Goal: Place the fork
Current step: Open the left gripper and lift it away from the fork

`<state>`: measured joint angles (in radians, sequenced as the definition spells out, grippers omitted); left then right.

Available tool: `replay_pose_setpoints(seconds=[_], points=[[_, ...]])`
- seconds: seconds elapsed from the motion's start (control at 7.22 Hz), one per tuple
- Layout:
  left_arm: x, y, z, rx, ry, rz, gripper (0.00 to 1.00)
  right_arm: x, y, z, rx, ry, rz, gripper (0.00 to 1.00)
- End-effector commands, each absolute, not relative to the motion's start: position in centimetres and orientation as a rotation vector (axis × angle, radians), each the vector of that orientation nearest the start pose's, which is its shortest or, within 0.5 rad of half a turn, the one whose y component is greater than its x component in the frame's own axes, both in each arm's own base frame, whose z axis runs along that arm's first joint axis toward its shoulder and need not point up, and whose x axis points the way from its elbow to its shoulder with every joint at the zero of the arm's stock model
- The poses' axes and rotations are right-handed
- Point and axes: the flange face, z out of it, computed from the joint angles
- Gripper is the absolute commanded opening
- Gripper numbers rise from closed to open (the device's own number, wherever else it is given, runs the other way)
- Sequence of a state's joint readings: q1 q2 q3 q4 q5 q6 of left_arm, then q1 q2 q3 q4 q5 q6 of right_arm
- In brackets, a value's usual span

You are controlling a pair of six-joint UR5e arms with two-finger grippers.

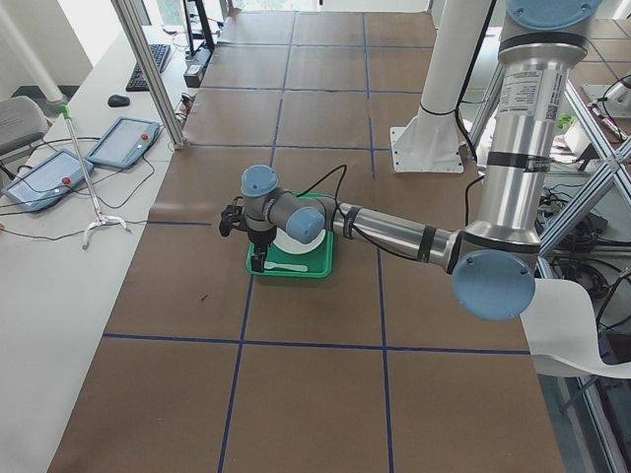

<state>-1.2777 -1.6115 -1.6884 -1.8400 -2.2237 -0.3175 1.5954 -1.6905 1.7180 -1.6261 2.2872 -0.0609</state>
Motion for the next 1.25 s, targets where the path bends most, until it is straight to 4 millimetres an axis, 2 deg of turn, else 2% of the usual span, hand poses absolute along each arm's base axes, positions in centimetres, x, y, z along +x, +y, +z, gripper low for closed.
replay_pose_setpoints(seconds=[0.0, 0.28, 0.42, 0.55, 0.69, 0.97, 1.11], points=[[-1.7, -50.9, 59.3, 0.24, 0.7, 0.153, 0.96, 7.9, -43.7, 65.1, 0.004, -0.717, -0.025, 1.0], [-8.9, -50.5, 59.5, 0.19, 0.668, 0.165, 0.98, 7.9, -43.7, 65.1, 0.004, -0.717, -0.024, 1.0], [-9.9, -51.0, 58.6, 0.155, 0.671, 0.147, 0.99, 7.9, -43.7, 65.1, 0.005, -0.717, -0.024, 1.0], [-10.0, -49.9, 59.0, 0.136, 0.674, 0.141, 1.0, 7.9, -43.7, 65.1, 0.004, -0.717, -0.025, 1.0], [-9.8, -47.9, 61.0, 0.105, 0.697, 0.134, 1.0, 7.9, -43.7, 65.1, 0.004, -0.717, -0.024, 1.0], [-9.4, -46.9, 61.3, 0.105, 0.76, 0.125, 1.0, 7.9, -43.7, 65.1, 0.004, -0.717, -0.025, 1.0], [-9.4, -47.1, 61.4, 0.113, 0.758, 0.123, 1.0, 7.9, -43.7, 65.1, 0.004, -0.717, -0.025, 1.0]])
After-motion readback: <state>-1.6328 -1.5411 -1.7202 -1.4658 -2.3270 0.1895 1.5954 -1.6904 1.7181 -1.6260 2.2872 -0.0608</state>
